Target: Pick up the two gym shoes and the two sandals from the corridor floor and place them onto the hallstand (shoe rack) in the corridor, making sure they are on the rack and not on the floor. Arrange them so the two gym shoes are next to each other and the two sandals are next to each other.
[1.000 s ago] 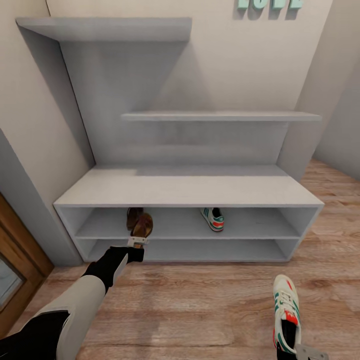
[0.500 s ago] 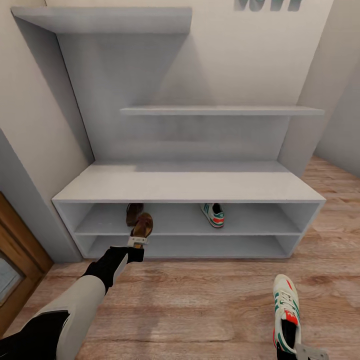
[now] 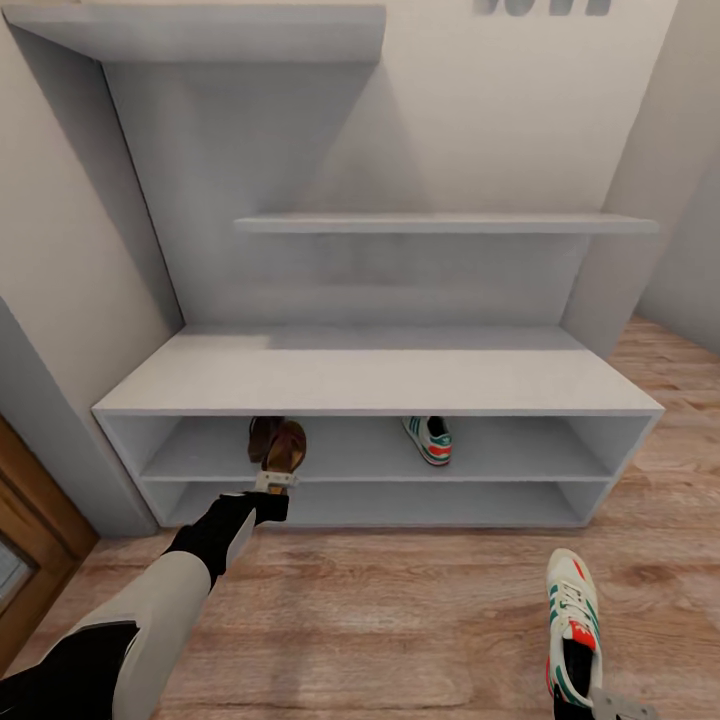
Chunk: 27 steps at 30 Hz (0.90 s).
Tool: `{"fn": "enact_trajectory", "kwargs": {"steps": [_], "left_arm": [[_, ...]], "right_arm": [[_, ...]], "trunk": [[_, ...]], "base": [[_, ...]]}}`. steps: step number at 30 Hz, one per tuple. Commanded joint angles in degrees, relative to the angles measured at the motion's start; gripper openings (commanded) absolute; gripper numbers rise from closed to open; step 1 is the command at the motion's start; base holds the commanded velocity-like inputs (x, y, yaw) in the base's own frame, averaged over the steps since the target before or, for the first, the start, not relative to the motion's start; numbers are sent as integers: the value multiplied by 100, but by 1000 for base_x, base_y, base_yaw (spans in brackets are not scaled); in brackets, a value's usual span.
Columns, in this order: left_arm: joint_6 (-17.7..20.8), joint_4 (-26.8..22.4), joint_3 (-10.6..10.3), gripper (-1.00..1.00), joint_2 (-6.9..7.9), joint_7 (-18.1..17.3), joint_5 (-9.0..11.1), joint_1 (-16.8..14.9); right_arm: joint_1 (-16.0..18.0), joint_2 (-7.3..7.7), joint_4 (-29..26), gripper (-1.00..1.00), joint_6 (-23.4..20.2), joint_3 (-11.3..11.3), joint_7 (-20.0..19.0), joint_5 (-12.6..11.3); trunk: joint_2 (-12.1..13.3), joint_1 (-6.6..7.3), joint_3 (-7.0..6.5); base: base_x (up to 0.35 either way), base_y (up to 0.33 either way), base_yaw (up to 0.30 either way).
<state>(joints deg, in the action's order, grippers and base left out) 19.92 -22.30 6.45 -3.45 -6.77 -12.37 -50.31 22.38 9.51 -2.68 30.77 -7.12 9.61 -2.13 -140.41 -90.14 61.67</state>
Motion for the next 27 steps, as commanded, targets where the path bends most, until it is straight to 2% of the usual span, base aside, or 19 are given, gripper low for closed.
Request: {"fn": "enact_trajectory", "kwargs": {"steps": [1,9,27], "left_arm": [[31,-13,49,-100,-6,-61,-81,0],[31,-20,49,-100,-6,-61,-81,-1],[29,-27,49,-100,-14,-61,-80,-4]], "right_arm": [[3,0,4,-100,24,-18,-21,-24],[3,1,4,-100,22,-18,-21,-24],[3,4,4,-100,25,-18,-21,-24]], "trunk": [[-2,1,5],[-2,1,5],[-2,1,5]], "base": [[41,0,0],[250,0,0],[97,0,0]]}}
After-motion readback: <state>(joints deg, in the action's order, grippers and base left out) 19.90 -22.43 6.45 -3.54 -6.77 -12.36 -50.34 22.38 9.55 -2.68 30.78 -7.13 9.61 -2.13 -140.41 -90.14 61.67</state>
